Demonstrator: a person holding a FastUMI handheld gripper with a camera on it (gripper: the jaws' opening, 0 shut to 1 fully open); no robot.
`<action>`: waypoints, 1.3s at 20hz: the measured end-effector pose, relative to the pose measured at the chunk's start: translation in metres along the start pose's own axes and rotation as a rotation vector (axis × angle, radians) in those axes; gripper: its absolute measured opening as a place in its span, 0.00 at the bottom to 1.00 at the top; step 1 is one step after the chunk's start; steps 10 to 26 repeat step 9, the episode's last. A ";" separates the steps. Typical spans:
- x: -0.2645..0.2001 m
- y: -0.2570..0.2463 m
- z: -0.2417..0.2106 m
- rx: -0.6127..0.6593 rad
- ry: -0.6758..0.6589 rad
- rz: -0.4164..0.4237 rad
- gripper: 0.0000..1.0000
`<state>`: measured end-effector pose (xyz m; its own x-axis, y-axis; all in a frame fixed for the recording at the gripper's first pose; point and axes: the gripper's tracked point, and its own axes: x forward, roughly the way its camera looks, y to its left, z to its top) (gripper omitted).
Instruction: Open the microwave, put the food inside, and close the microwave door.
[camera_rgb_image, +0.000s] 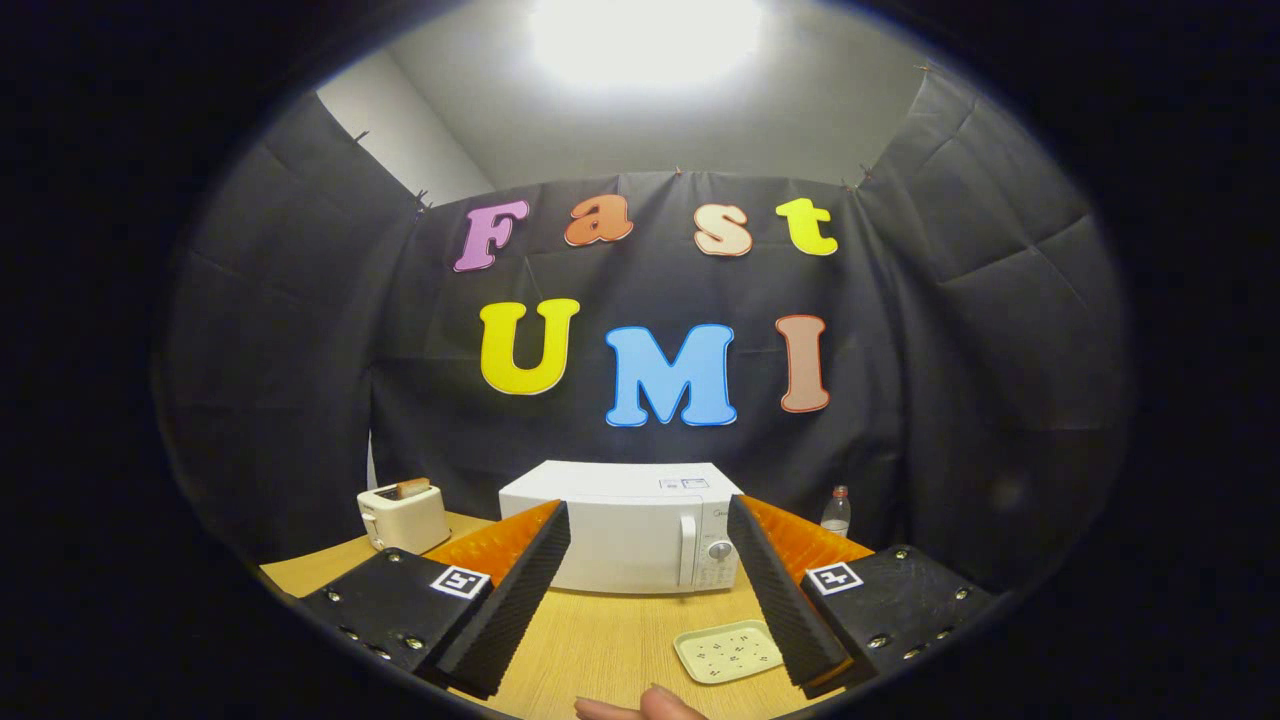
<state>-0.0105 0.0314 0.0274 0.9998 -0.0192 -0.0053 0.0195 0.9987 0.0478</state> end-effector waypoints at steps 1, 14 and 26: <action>0.001 -0.001 -0.002 -0.011 0.006 -0.005 0.99; 0.004 0.006 -0.003 -0.014 0.006 0.003 0.99; 0.004 0.006 -0.003 -0.014 0.006 0.003 0.99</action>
